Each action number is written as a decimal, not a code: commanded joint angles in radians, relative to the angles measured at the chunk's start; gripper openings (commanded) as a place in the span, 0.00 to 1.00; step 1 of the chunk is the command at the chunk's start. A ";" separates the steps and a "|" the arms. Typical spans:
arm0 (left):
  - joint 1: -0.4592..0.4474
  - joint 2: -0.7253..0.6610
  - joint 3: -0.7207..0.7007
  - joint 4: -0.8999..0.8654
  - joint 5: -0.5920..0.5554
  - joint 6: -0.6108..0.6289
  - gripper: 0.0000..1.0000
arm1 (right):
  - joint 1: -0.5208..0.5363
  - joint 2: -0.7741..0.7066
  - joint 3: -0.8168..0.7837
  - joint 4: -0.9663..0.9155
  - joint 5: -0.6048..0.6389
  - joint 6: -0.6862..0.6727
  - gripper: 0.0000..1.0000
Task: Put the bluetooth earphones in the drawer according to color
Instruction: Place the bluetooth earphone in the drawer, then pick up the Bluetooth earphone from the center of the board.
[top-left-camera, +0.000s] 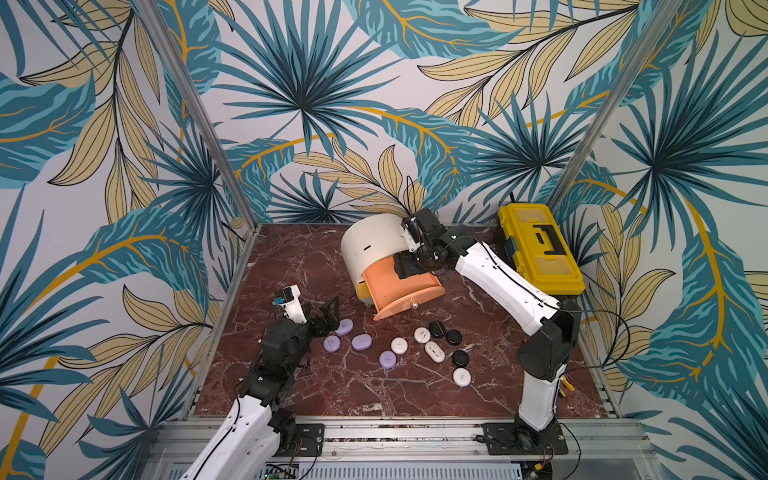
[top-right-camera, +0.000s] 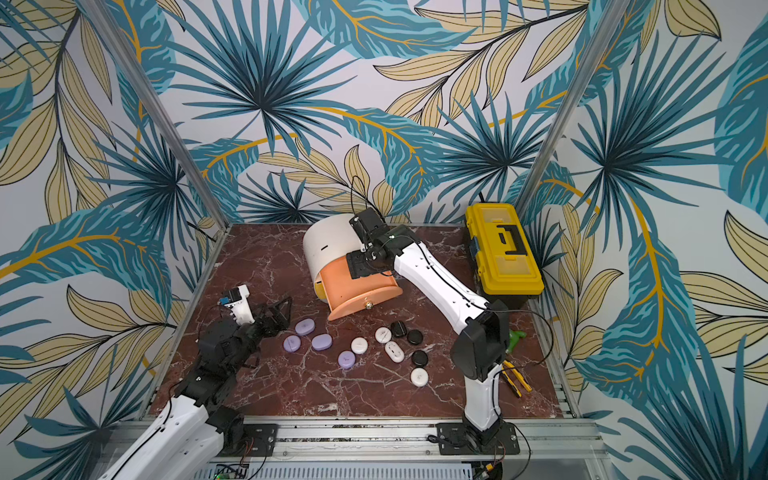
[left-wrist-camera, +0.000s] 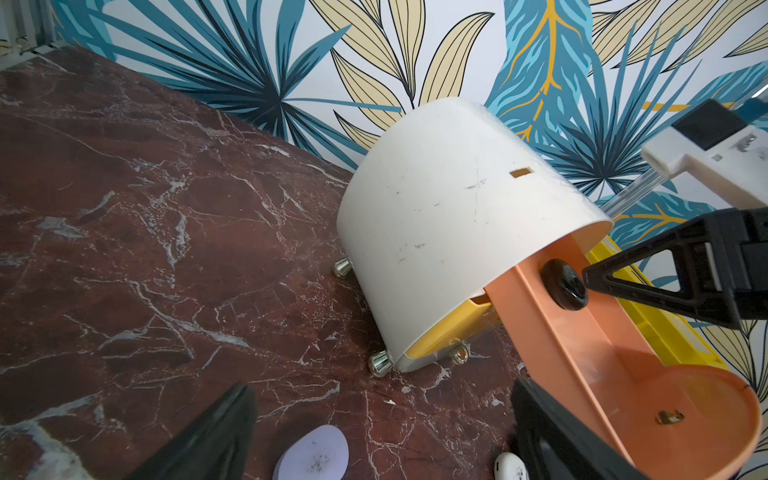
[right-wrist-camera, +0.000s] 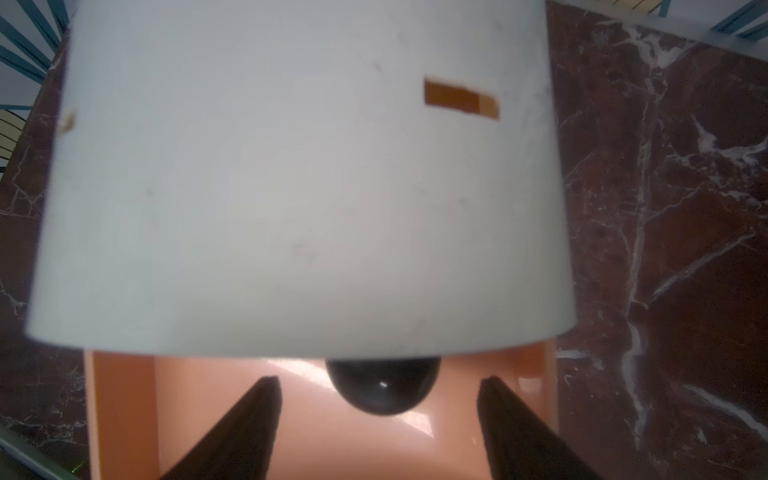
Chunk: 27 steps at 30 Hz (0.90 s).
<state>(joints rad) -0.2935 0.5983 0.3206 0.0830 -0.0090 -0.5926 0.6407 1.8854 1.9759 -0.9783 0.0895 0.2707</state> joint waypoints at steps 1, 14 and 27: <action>0.004 -0.032 -0.015 -0.002 0.022 0.002 1.00 | 0.004 -0.101 -0.022 -0.013 0.015 0.014 0.90; 0.003 -0.036 -0.008 0.012 0.142 -0.006 1.00 | -0.001 -0.492 -0.383 0.104 0.200 0.033 0.99; -0.278 -0.103 -0.007 -0.098 0.041 0.031 1.00 | -0.181 -0.883 -0.893 0.246 0.265 0.120 1.00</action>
<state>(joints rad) -0.5026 0.5163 0.3206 0.0444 0.1005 -0.5896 0.4988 1.0348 1.1465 -0.7803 0.3477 0.3565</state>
